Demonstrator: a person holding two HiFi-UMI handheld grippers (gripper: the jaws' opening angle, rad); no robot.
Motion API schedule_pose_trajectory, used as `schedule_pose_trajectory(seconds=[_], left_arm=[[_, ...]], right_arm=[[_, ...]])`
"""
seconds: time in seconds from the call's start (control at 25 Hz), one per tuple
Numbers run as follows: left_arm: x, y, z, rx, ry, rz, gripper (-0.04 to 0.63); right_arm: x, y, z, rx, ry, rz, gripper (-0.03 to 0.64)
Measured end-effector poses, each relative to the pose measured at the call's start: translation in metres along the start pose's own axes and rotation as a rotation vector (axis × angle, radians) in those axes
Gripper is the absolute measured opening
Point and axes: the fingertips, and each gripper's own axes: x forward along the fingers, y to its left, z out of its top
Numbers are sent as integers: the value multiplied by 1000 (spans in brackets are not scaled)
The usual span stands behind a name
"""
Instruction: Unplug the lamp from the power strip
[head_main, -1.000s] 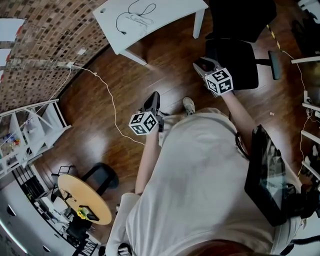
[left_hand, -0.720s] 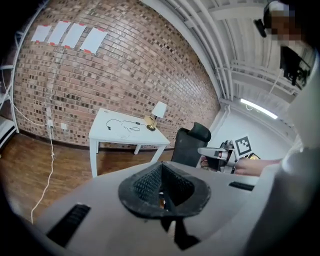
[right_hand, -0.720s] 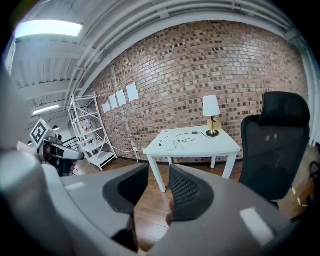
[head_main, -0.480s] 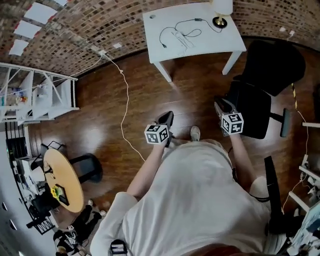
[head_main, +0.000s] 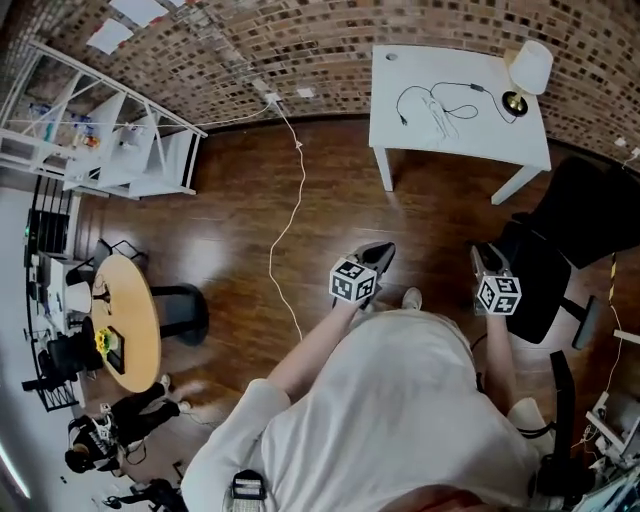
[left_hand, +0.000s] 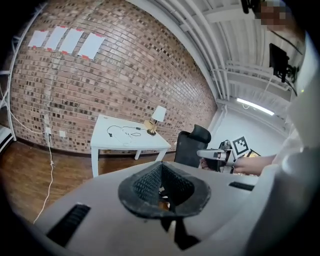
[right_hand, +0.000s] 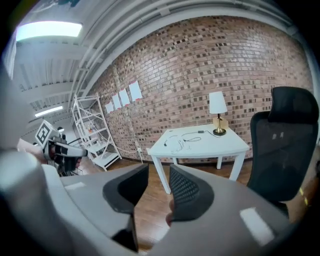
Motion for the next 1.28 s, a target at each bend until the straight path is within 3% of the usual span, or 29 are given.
schedule_pose_trajectory(seconds=[0.16,0.48,0.68,0.92,1.28], left_arm=[[-17,2,4,49,18,-49,5],[-54,40,28,86,-14,-77,5],[-71,63,51,101,-38,-92,5],[-90,109,64,47,-63,-72,5],[-99,163,63,5,-30,-42,5]], right_arm=[[11,28,30,7,-61,27,118],[48,81,57,61,-80,58,110],[71,103,69,37,-75,34,100],[96,125,72,25,-56,1,87],[114,137,69,21,-5,-74,83]])
